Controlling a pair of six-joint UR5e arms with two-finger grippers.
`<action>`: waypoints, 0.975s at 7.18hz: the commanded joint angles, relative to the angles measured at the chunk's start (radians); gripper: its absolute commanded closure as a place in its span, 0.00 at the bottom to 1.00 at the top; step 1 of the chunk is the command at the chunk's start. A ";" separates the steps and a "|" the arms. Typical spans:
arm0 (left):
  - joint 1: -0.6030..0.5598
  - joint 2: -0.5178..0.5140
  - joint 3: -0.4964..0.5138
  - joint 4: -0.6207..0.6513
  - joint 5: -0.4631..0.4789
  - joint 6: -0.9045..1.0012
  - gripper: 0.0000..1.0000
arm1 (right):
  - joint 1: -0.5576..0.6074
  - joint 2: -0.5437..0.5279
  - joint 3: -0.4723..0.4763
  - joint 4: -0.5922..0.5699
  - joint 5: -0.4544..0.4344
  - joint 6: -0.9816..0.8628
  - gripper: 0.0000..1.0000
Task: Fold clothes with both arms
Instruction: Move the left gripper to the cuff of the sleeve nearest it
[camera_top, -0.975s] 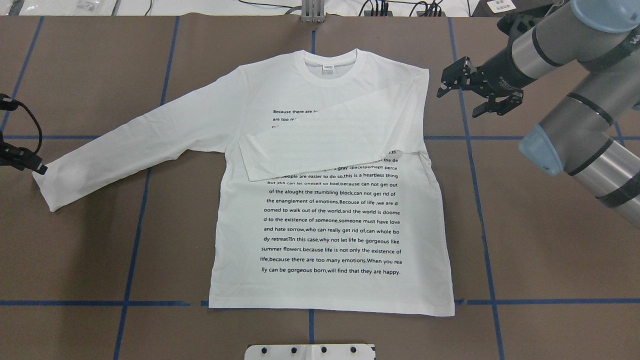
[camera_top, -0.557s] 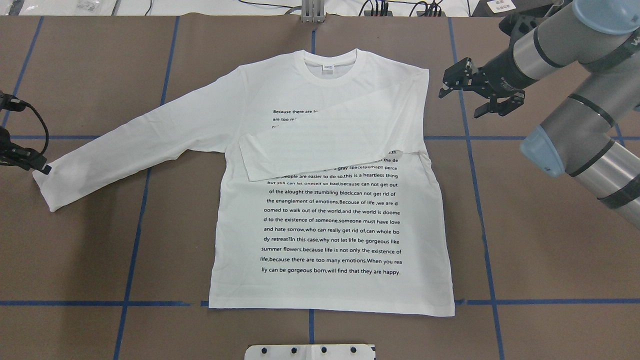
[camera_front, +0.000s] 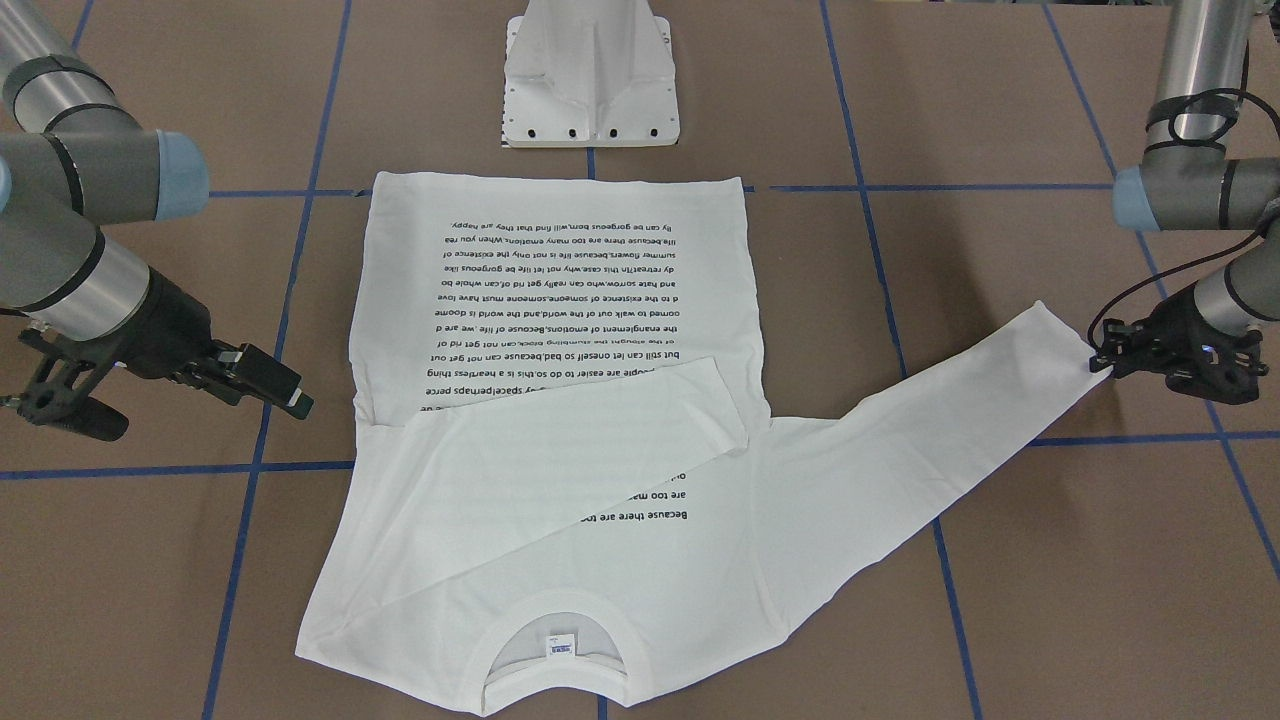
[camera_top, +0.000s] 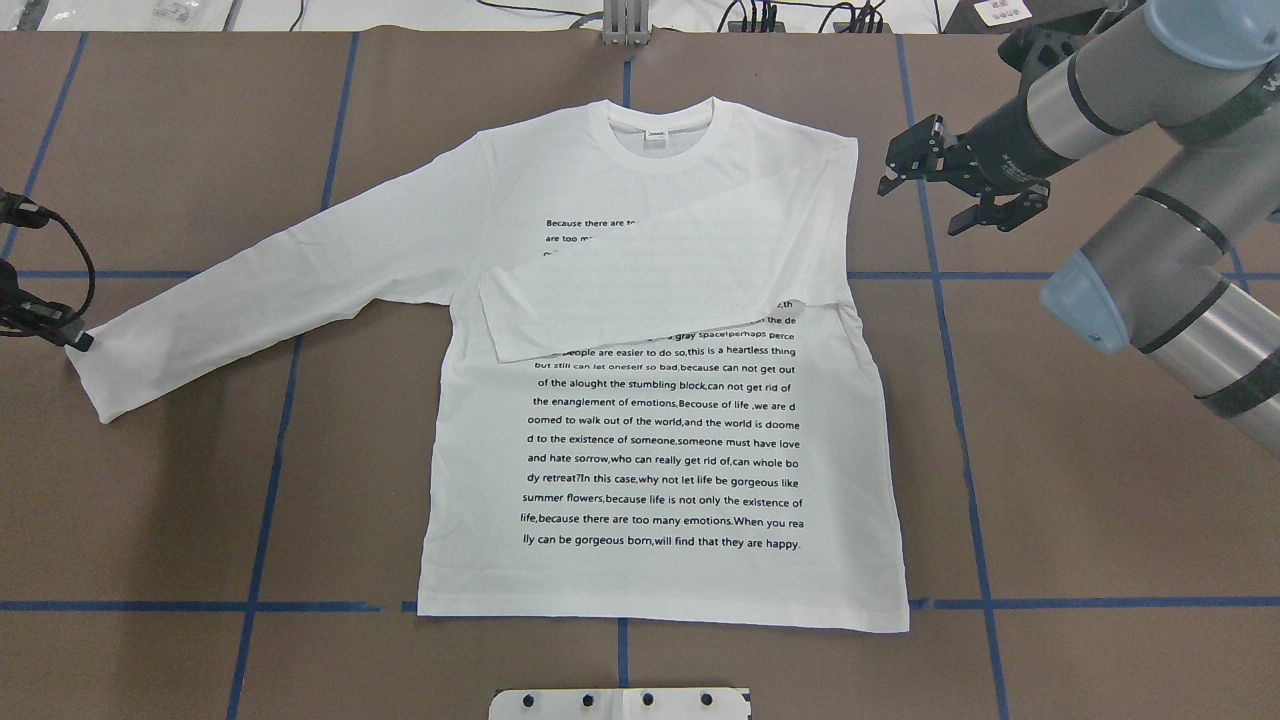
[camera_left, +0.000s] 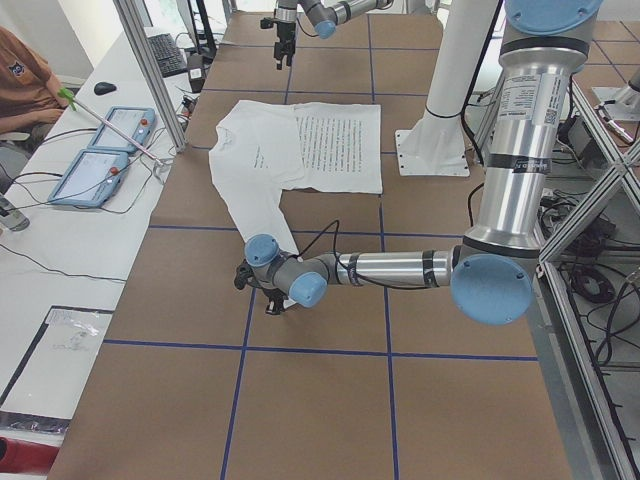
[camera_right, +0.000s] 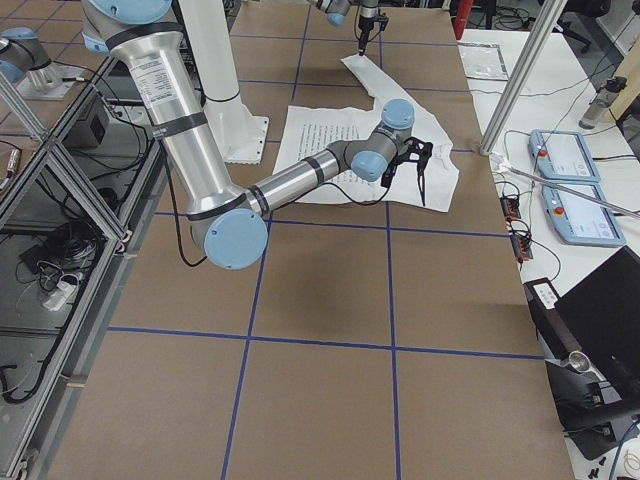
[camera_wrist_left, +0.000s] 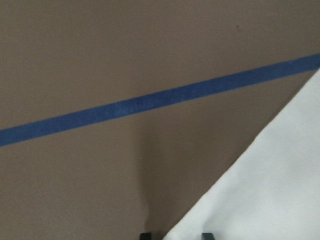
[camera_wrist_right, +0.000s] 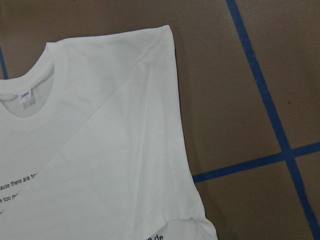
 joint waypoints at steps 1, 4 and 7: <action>0.001 0.000 -0.001 0.000 0.000 0.000 1.00 | 0.000 -0.002 0.003 0.002 0.003 0.001 0.00; 0.001 -0.009 -0.044 0.007 -0.014 -0.007 1.00 | 0.011 -0.002 0.015 0.002 0.014 0.001 0.00; 0.000 -0.014 -0.065 0.009 -0.009 -0.013 1.00 | 0.017 -0.011 0.019 0.002 0.017 0.001 0.00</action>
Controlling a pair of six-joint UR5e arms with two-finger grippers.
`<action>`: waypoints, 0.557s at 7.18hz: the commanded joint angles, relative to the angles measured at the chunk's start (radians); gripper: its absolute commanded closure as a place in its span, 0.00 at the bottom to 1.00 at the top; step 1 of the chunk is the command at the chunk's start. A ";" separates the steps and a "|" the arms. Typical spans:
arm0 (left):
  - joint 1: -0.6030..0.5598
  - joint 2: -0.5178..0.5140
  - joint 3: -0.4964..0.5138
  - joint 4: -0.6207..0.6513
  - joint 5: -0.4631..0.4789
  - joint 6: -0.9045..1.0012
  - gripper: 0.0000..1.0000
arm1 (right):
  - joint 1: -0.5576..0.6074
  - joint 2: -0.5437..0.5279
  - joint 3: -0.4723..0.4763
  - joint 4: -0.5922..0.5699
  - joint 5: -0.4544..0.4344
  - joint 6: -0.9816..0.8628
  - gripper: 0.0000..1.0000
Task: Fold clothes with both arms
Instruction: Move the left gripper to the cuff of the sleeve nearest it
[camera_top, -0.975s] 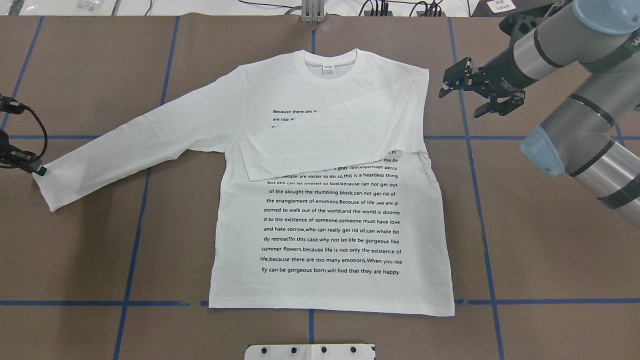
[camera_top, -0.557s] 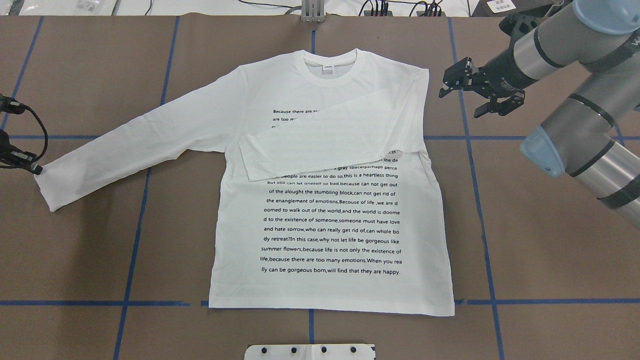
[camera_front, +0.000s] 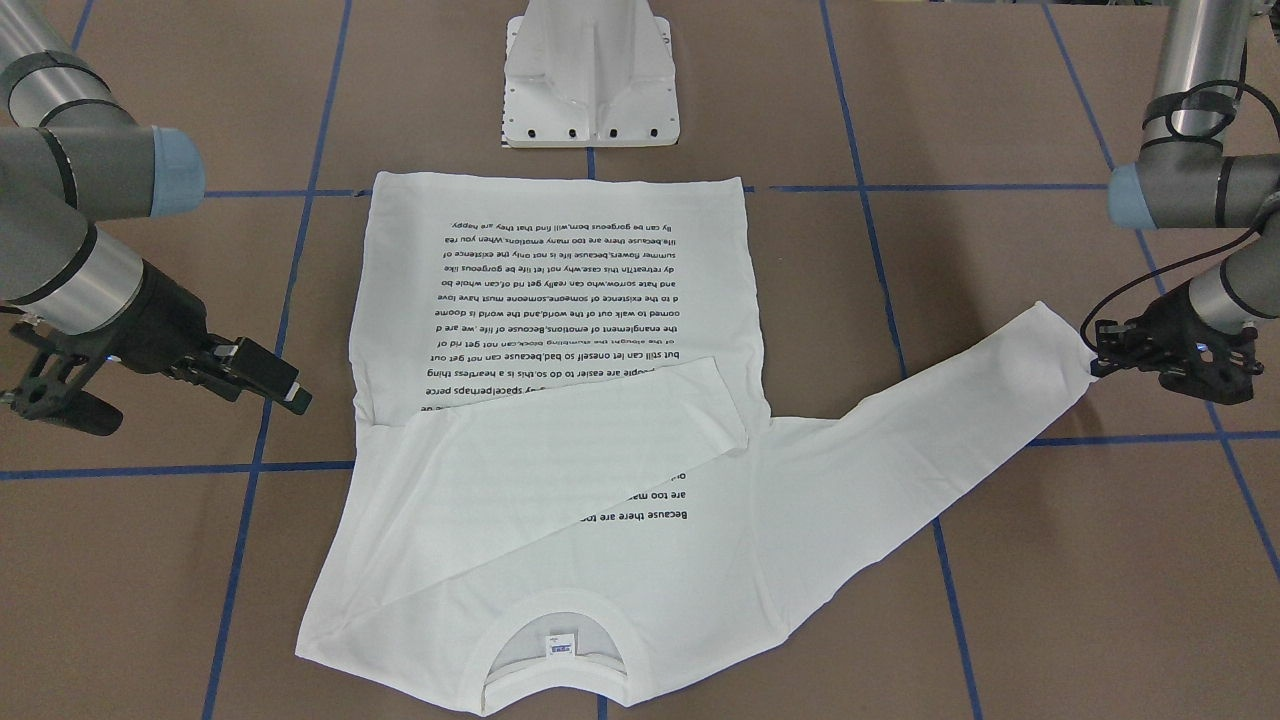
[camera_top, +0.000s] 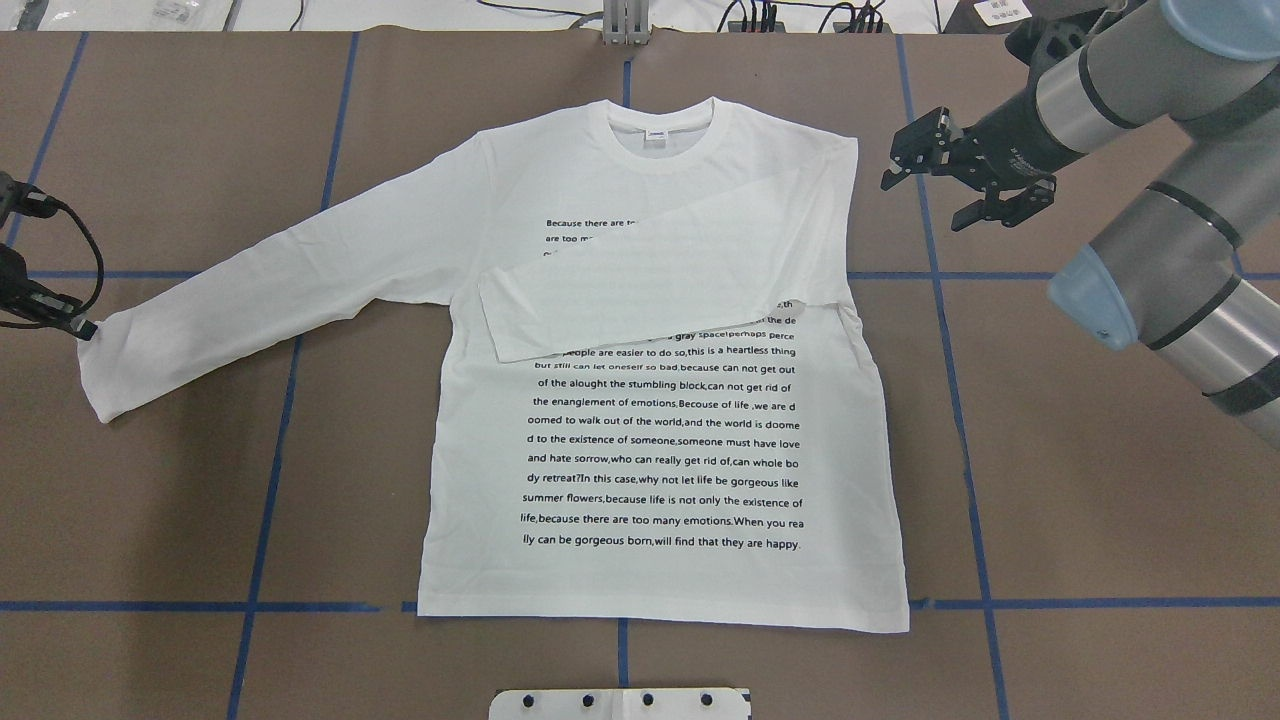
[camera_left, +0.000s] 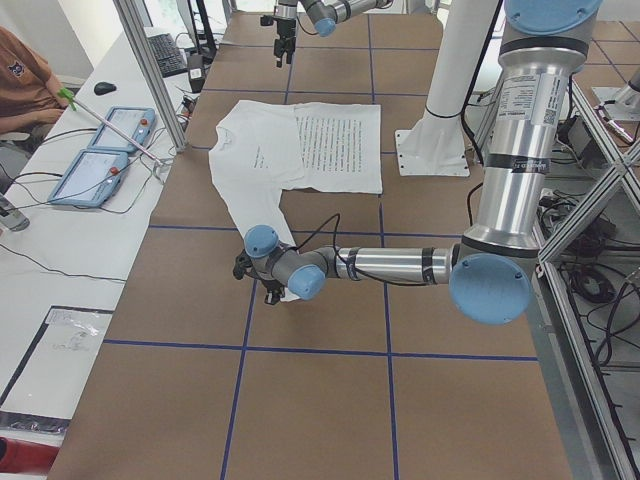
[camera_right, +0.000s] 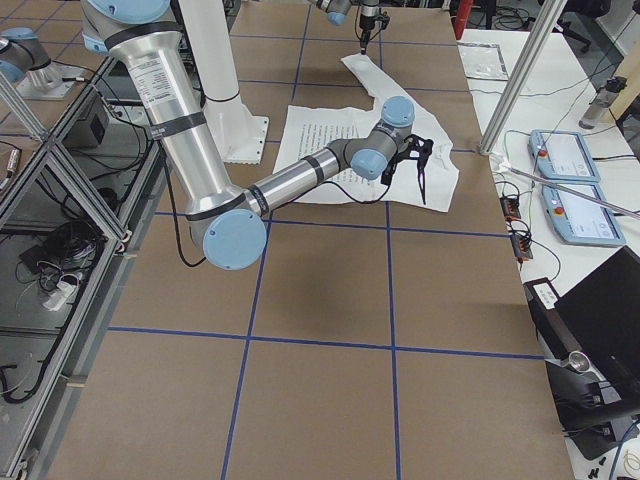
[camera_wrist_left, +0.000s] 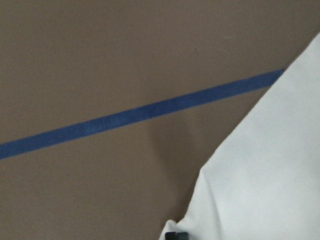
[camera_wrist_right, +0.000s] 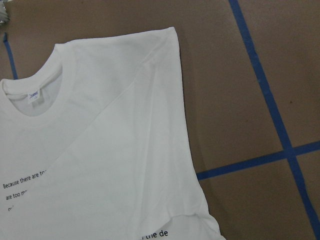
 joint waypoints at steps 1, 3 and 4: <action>-0.001 -0.012 -0.082 0.023 -0.013 -0.037 1.00 | 0.010 -0.022 0.012 0.001 0.003 0.000 0.00; 0.014 -0.032 -0.247 0.058 -0.074 -0.190 1.00 | 0.033 -0.045 0.020 0.001 0.038 -0.002 0.00; 0.052 -0.081 -0.268 0.057 -0.076 -0.287 1.00 | 0.034 -0.051 0.020 0.001 0.038 -0.003 0.00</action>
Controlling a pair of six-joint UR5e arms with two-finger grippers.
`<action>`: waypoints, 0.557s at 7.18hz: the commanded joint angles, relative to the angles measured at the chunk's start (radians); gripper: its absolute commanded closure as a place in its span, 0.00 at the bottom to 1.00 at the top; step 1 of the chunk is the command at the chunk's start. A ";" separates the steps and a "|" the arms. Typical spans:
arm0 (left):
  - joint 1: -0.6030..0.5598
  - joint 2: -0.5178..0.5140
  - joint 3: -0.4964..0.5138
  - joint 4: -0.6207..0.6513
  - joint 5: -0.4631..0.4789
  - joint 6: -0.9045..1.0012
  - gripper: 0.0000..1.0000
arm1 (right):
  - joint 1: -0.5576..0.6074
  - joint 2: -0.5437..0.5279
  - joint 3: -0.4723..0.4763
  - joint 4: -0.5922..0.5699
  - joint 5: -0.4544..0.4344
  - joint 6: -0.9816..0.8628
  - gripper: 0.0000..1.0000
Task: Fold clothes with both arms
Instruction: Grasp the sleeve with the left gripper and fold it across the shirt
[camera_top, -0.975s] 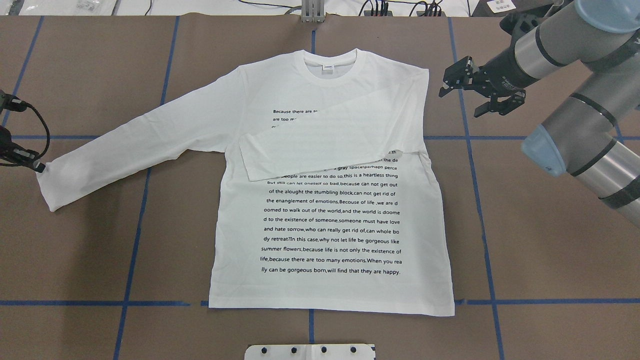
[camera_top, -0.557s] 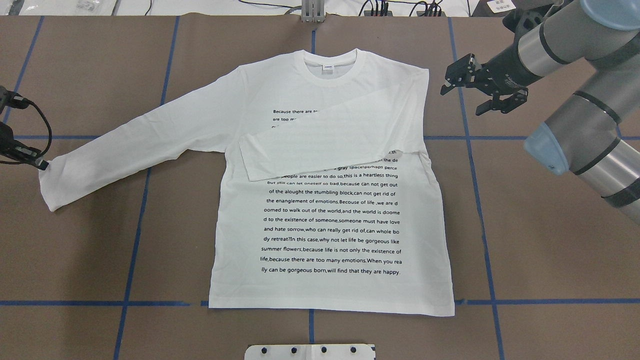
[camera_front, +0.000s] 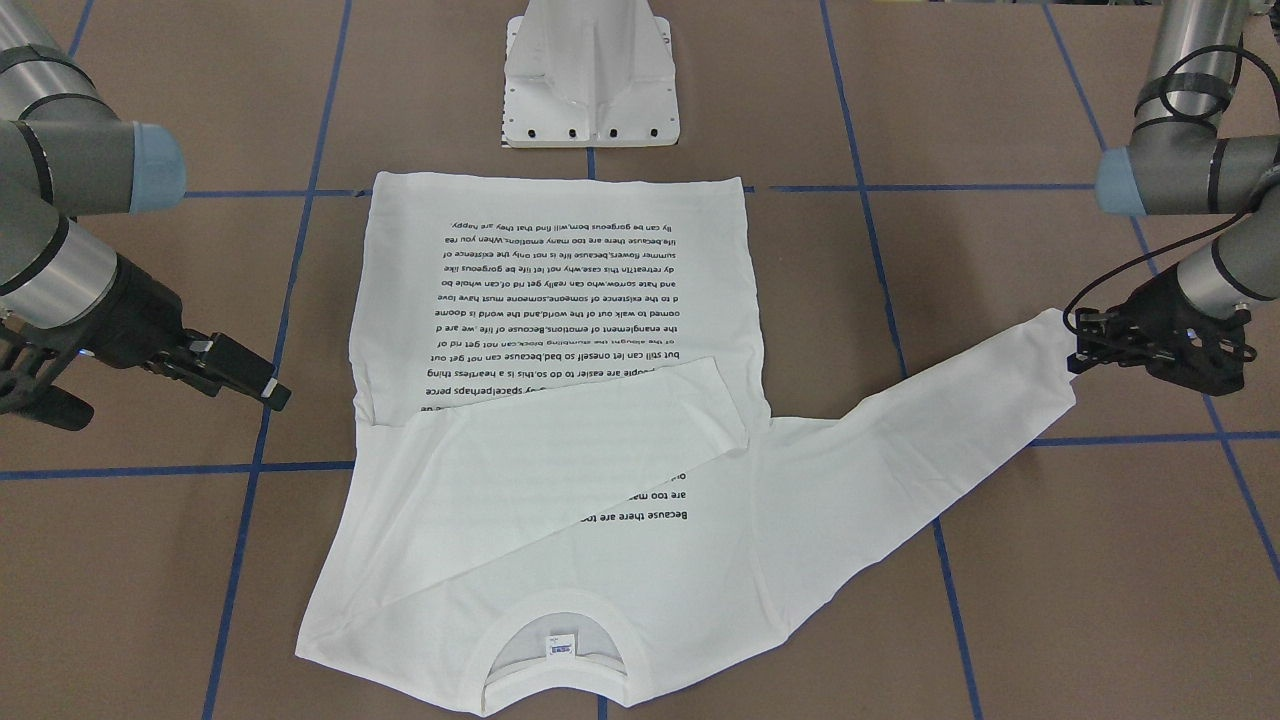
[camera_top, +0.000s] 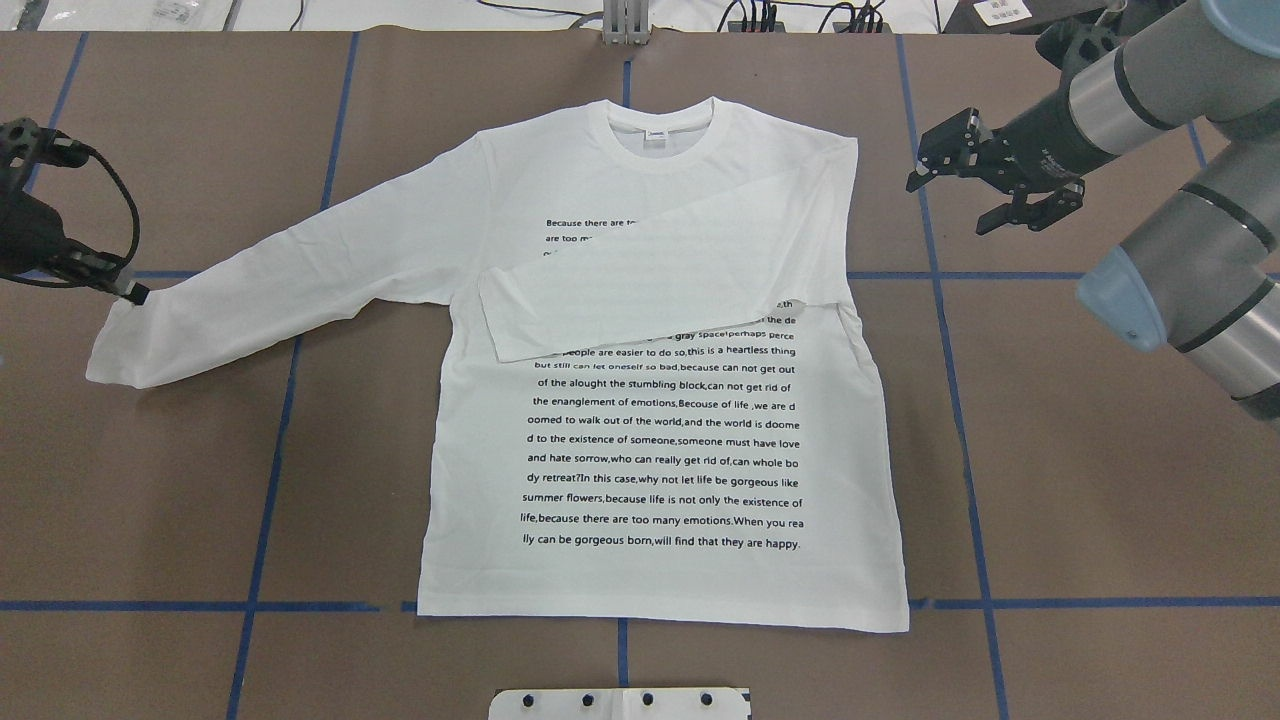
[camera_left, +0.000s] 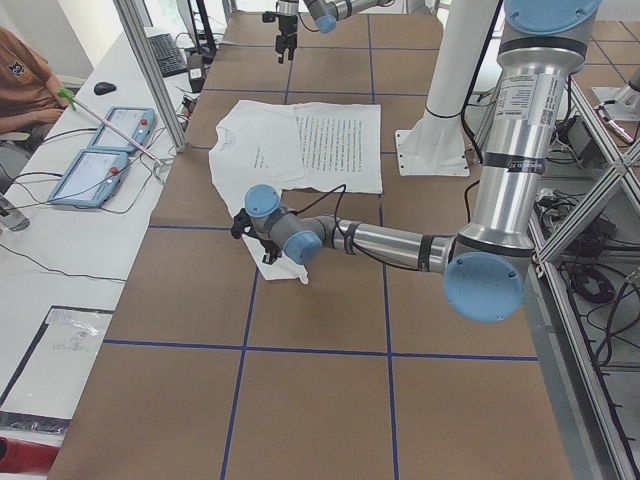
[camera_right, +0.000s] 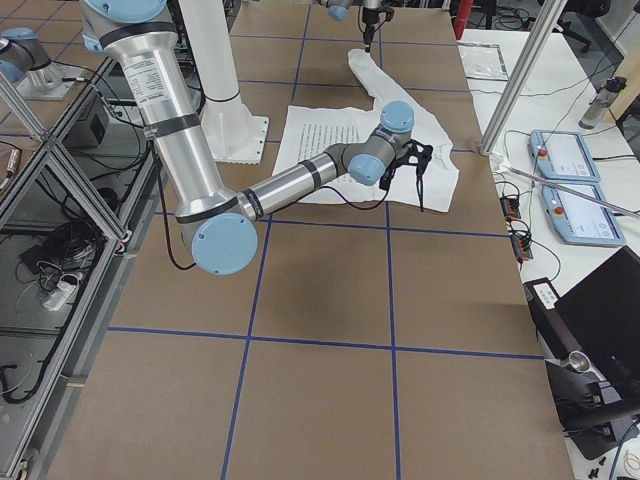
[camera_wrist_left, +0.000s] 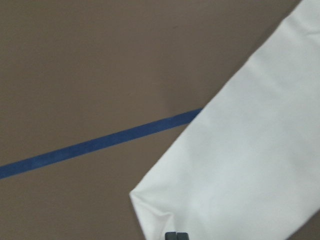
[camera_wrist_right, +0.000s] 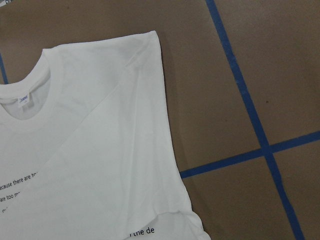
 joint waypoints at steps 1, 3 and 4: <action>0.085 -0.118 -0.052 0.007 -0.010 -0.218 1.00 | 0.014 -0.017 0.001 0.002 0.008 -0.007 0.00; 0.206 -0.277 -0.028 0.006 0.002 -0.450 1.00 | 0.037 -0.040 0.004 0.002 0.009 -0.023 0.00; 0.243 -0.366 -0.004 0.002 0.037 -0.559 1.00 | 0.059 -0.072 0.020 0.000 0.011 -0.067 0.00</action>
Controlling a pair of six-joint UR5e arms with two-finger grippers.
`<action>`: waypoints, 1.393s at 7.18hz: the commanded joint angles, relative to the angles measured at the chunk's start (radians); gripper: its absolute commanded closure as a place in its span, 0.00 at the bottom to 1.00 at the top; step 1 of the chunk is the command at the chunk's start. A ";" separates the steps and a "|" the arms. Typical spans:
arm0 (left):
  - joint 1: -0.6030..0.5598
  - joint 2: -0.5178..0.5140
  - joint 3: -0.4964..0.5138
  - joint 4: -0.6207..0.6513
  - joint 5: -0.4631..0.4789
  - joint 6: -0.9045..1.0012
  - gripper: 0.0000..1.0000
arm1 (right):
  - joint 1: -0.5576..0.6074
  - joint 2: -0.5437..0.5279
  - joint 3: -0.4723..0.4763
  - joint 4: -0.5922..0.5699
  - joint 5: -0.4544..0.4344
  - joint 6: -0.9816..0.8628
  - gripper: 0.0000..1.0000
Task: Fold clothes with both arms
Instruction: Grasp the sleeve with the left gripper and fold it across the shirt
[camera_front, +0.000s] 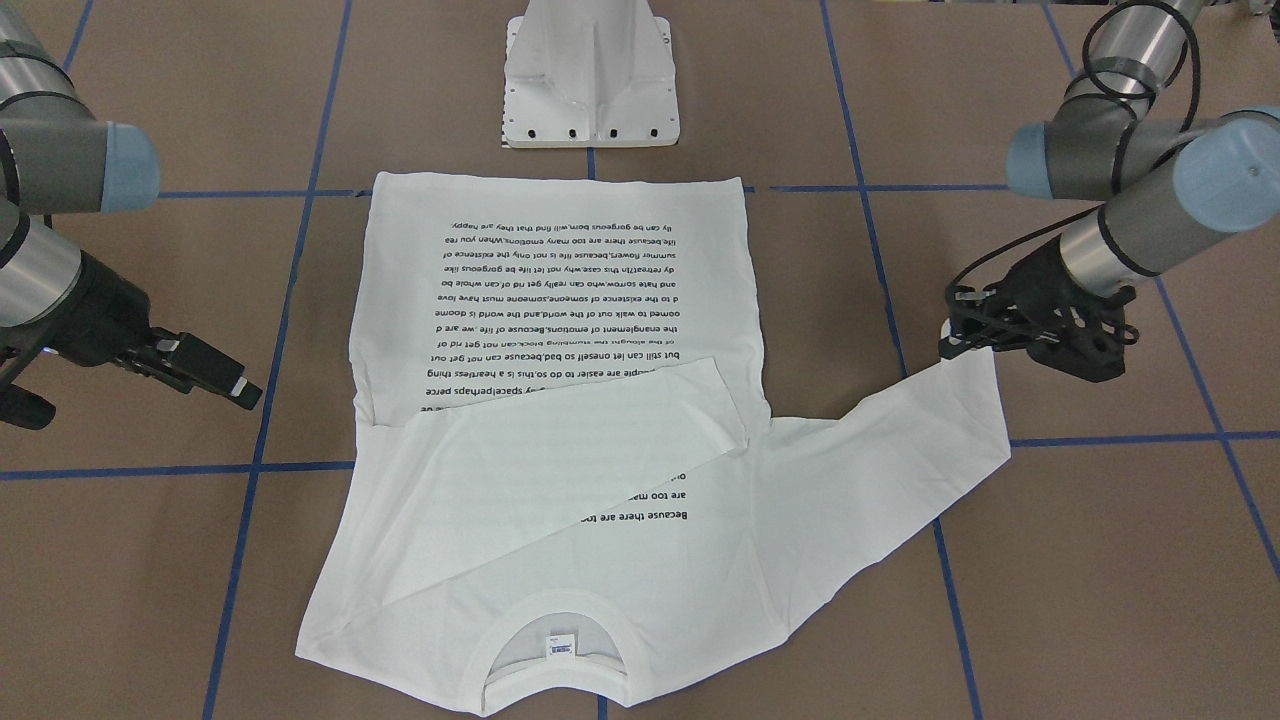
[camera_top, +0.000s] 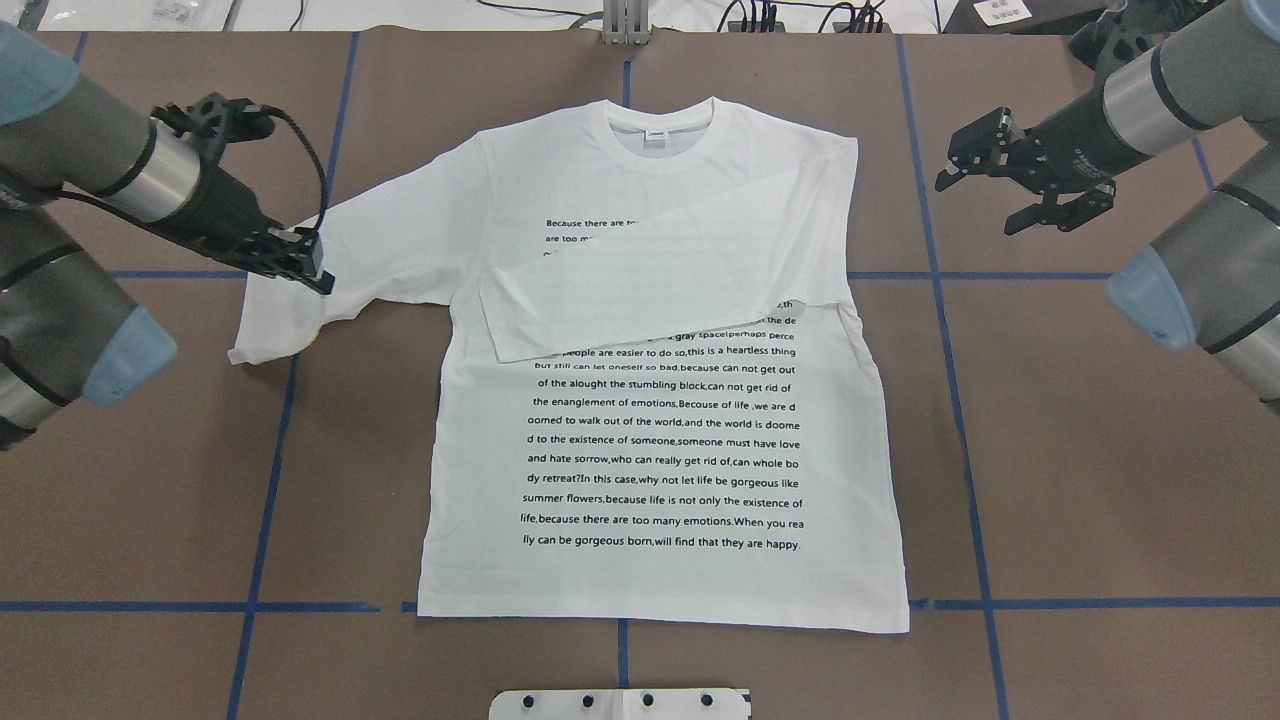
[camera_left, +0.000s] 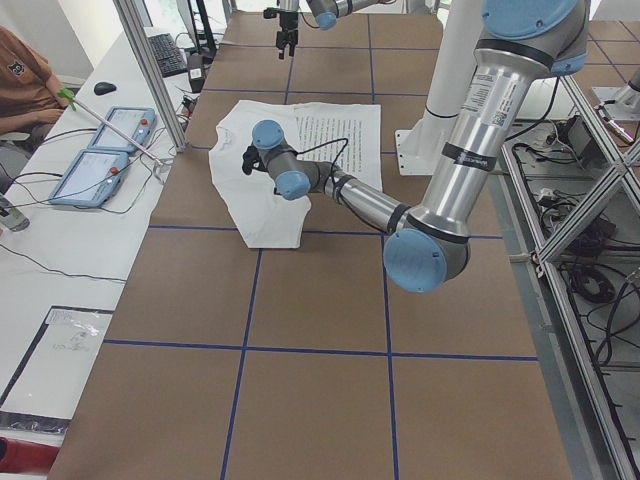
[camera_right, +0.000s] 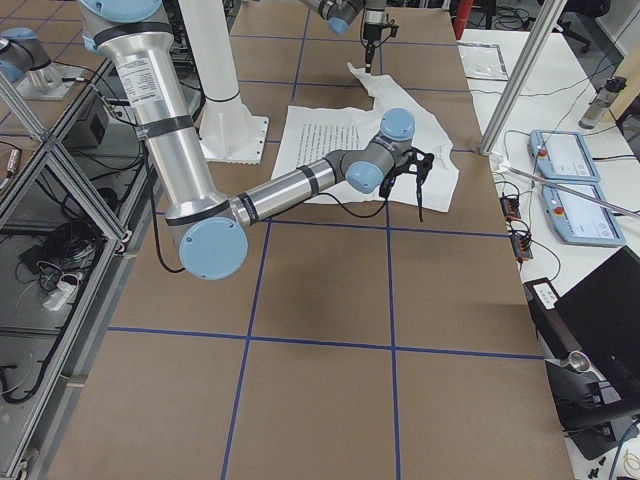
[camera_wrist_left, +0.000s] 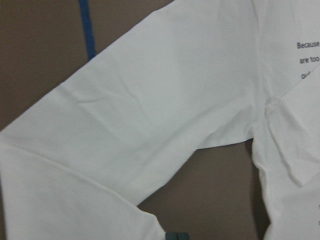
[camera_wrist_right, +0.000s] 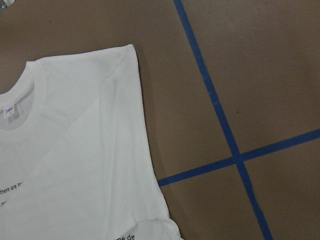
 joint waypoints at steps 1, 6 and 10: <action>0.075 -0.206 0.072 -0.004 0.057 -0.227 1.00 | 0.065 -0.080 0.017 -0.001 0.026 -0.121 0.00; 0.289 -0.628 0.345 -0.053 0.387 -0.445 1.00 | 0.193 -0.233 0.043 0.000 0.128 -0.361 0.00; 0.446 -0.744 0.503 -0.121 0.588 -0.459 1.00 | 0.194 -0.237 0.049 0.002 0.129 -0.361 0.00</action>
